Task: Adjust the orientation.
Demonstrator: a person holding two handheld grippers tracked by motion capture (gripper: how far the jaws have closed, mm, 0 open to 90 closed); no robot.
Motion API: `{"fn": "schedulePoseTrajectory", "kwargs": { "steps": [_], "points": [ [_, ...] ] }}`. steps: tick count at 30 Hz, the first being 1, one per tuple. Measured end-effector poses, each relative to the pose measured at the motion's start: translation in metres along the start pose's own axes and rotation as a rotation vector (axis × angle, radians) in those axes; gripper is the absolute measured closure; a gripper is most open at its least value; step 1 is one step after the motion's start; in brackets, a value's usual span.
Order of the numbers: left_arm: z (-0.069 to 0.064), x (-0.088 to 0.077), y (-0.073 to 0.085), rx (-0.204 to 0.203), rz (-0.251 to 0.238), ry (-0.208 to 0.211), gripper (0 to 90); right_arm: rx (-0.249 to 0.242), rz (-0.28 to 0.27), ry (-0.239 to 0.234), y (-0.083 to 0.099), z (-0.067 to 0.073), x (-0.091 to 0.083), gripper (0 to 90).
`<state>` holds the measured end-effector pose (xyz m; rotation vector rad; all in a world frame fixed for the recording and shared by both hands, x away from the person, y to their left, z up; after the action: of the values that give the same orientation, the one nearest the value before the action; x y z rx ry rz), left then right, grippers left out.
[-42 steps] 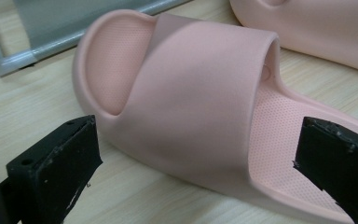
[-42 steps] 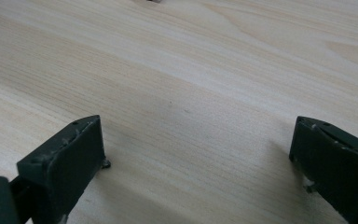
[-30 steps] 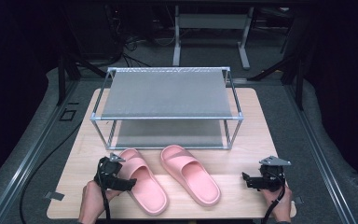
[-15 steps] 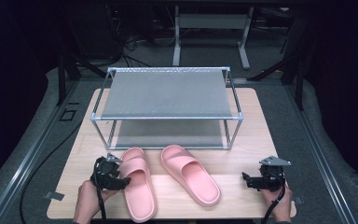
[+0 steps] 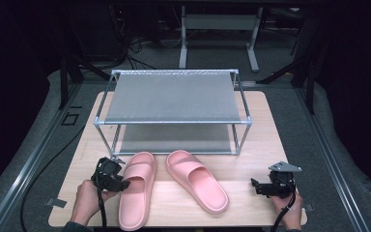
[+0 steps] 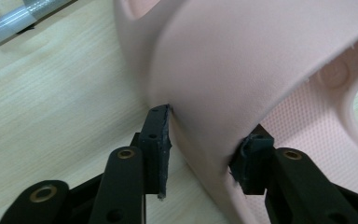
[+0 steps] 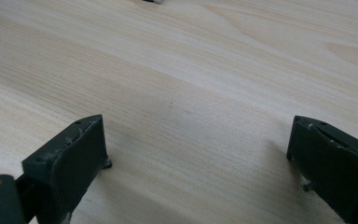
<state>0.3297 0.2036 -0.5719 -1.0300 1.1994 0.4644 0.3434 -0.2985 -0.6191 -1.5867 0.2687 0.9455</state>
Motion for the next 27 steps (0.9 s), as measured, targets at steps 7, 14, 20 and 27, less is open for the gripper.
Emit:
{"fn": "schedulePoseTrajectory", "kwargs": {
  "steps": [7,14,20,27],
  "points": [
    [0.013,0.0,-0.004,0.04,0.052,0.006,71.1,-0.002,-0.002,-0.002,0.0,0.0,0.0,4.9],
    [0.02,0.003,-0.007,0.086,0.148,0.025,72.7,-0.004,-0.004,-0.006,0.0,0.0,0.0,5.6],
    [0.023,0.005,-0.011,0.113,0.182,0.019,75.5,-0.005,-0.002,-0.008,0.0,0.0,0.0,5.9],
    [0.025,0.005,-0.013,0.132,0.176,-0.019,81.5,-0.006,-0.007,-0.008,-0.001,0.0,0.0,6.2]
  ]
}}
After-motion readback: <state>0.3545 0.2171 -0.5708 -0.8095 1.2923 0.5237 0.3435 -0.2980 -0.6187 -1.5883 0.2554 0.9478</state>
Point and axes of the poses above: each handheld gripper's, and its own axes: x roughly forward along the jaws, y roughly out of its underside, z roughly to its left, the point moved 7 cm from there along x, roughly forward along the jaws, and after that the axes turned 3 degrees about -y, right-handed, at the moved point
